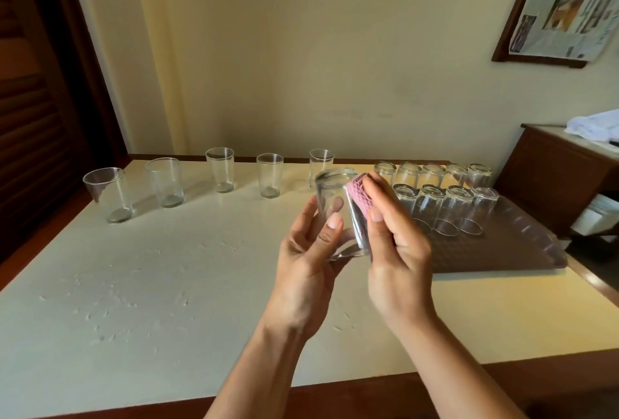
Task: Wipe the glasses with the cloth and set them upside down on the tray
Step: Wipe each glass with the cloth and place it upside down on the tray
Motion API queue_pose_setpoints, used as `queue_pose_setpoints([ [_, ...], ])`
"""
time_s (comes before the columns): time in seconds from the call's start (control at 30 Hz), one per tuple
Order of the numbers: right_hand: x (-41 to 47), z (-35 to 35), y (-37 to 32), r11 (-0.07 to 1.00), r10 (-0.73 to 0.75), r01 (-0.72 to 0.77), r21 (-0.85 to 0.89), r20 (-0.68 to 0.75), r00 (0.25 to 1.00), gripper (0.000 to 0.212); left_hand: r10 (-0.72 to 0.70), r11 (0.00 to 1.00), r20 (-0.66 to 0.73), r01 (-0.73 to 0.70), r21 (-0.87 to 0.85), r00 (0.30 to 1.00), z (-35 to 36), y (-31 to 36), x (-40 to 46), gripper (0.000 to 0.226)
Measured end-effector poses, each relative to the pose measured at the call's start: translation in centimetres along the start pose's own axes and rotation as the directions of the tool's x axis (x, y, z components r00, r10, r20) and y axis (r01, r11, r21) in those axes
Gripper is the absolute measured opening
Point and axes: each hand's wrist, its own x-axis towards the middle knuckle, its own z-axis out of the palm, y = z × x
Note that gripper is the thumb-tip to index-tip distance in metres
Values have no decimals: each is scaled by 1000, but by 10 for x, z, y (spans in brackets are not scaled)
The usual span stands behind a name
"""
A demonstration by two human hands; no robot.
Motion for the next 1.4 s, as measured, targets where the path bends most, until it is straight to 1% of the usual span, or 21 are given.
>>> queue_pose_setpoints([
  [0.07,-9,1,-1,999,-43,43,-20,4,999,40,-10,998,-22,8,-68,1000,0,4,5,46],
  [0.1,-15,1,0,998,-62,62,-31,5,998,39,-28,995,-34,25,-102,999,0,7,6,40],
  [0.17,-24,2,3,994,-91,91,-57,4,996,39,-76,992,-21,73,-99,997,-4,8,6,48],
  [0.27,-14,0,5,998,-58,58,5,-3,998,40,-132,989,81,127,71,988,-12,3,2,70],
  [0.33,-2,-4,5,999,-40,40,-32,-8,999,39,-95,979,104,74,190,990,-13,2,1,70],
  [0.4,5,-8,6,997,-27,29,-75,24,999,39,-4,950,108,-30,310,994,-12,4,4,61],
  [0.47,11,-10,7,994,-3,10,-106,63,998,38,65,901,81,-93,423,995,-14,6,10,57],
  [0.57,24,-14,4,973,-7,40,-229,141,990,38,107,801,44,-113,588,993,-25,1,20,73],
  [0.63,34,-16,0,926,-25,104,-364,218,976,38,135,680,103,-168,714,985,-30,-7,23,81],
  [0.7,36,-17,-3,882,-35,169,-440,297,954,38,169,615,143,-218,758,975,-30,-13,24,82],
  [0.77,33,-19,-6,865,-59,228,-447,359,931,38,217,609,120,-230,759,969,-34,-12,27,81],
  [0.83,30,-27,-5,849,-99,277,-450,379,920,38,224,596,119,-233,769,967,-39,-13,29,82],
  [0.9,36,-34,-1,835,-89,257,-487,341,936,38,171,602,148,-222,767,974,-36,-18,25,82],
  [0.97,41,-34,0,835,-23,185,-518,304,952,39,139,618,182,-229,752,973,-27,-27,19,83],
  [1.0,40,-31,-3,835,3,166,-524,307,952,38,136,639,173,-220,737,975,-24,-30,18,84],
  [1.07,34,-27,-9,842,-7,194,-503,349,937,38,136,708,110,-174,685,985,-26,-30,23,84],
  [1.1,31,-29,-11,846,-30,225,-484,378,925,37,146,723,88,-167,670,985,-31,-29,26,83],
  [1.17,29,-38,-10,840,-40,243,-485,392,919,38,161,719,103,-188,669,982,-37,-29,26,81],
  [1.23,37,-43,-5,833,8,178,-524,333,943,38,123,727,141,-186,660,982,-31,-32,19,81],
  [1.3,38,-37,-4,827,42,140,-545,308,951,39,99,736,145,-171,655,984,-25,-38,18,81],
  [1.4,29,-32,-11,838,-5,204,-506,368,930,39,118,754,94,-151,639,989,-33,-38,27,81],
])
